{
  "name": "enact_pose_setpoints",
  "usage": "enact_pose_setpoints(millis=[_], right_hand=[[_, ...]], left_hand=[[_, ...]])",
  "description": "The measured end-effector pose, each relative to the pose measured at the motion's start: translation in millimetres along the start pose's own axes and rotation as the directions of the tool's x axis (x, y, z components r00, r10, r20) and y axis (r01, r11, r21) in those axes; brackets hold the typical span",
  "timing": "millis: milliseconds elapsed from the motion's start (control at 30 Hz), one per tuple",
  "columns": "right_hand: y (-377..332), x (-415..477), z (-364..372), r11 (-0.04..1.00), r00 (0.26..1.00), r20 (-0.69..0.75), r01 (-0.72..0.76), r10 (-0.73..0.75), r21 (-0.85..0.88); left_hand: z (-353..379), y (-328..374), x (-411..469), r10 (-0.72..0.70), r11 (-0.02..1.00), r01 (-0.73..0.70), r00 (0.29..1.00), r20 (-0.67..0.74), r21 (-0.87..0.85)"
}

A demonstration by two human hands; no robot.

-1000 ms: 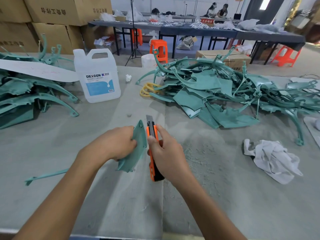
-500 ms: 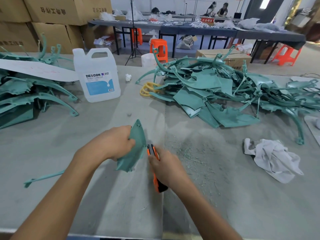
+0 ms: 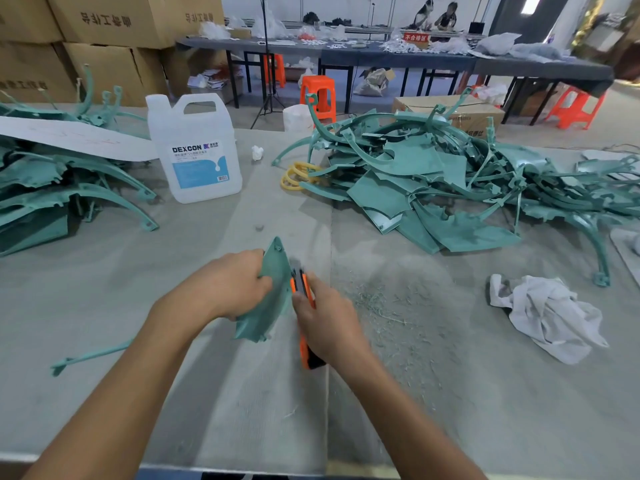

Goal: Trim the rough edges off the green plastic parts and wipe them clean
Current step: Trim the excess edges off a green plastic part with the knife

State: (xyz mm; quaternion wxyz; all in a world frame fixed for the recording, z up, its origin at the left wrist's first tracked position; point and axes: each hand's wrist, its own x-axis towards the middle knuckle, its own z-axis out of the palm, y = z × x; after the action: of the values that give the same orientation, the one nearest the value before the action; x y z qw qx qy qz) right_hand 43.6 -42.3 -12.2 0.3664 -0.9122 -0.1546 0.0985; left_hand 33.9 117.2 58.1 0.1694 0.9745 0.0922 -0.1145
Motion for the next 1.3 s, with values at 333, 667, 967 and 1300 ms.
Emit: enact_pose_setpoints(millis=[333, 667, 967, 1300], right_hand=[[-9, -2, -10, 0.97, 0.976, -0.196, 0.132, -0.092, 0.202], [17, 11, -9, 0.987, 0.98, 0.173, -0.076, 0.1, -0.139], [29, 6, -39, 0.592, 0.953, 0.029, -0.21, 0.3, 0.778], [52, -5, -51, 0.394, 0.933, 0.055, -0.204, 0.357, 0.896]], left_hand=[[2, 3, 1, 0.013, 0.998, -0.012, 1.0, -0.011, 0.066], [0, -1, -7, 0.002, 1.0, -0.001, 1.0, -0.012, 0.027], [0, 3, -21, 0.327, 0.945, -0.313, 0.895, -0.303, 0.094], [77, -7, -22, 0.332, 0.921, -0.389, 0.741, -0.583, 0.03]])
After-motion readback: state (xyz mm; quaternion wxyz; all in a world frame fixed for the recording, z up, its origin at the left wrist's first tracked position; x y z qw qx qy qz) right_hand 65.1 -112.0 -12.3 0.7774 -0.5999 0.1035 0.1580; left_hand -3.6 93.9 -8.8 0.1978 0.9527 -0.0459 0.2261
